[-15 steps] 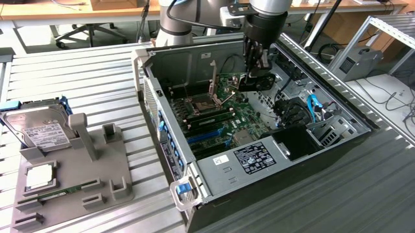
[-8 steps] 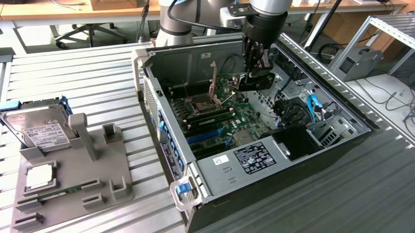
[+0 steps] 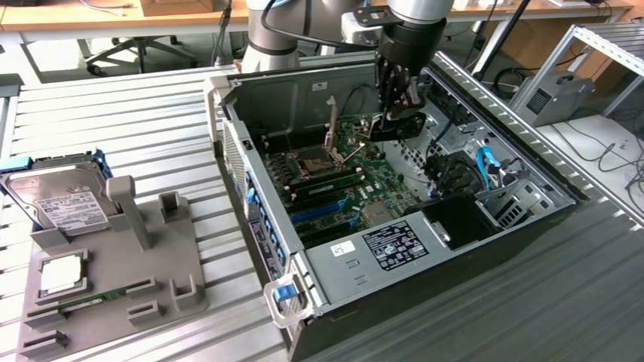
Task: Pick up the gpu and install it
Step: 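Insert the gpu into the slot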
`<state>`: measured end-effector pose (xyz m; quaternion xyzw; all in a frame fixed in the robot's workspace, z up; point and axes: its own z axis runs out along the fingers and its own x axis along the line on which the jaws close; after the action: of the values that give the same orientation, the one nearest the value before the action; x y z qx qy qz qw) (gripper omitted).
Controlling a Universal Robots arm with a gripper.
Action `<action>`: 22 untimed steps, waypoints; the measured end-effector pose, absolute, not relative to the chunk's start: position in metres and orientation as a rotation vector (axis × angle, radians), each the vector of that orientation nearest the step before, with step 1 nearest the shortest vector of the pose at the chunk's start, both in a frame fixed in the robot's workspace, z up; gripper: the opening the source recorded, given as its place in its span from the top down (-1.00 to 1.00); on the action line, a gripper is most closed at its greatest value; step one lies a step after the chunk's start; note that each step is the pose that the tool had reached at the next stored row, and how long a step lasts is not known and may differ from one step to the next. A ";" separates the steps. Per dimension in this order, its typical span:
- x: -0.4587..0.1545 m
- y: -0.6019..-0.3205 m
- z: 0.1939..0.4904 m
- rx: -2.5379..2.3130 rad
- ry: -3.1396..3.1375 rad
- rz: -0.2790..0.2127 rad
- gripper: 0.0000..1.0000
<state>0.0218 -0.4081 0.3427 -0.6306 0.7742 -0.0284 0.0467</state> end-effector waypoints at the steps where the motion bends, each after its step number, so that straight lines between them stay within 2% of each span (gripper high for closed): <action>1: 0.022 -0.408 0.343 -1.937 2.352 -0.086 0.48; 22: 0.022 -0.408 0.343 -2.070 2.232 -0.077 0.48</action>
<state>0.0218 -0.4081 0.3427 -0.6790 0.7321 -0.0253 0.0484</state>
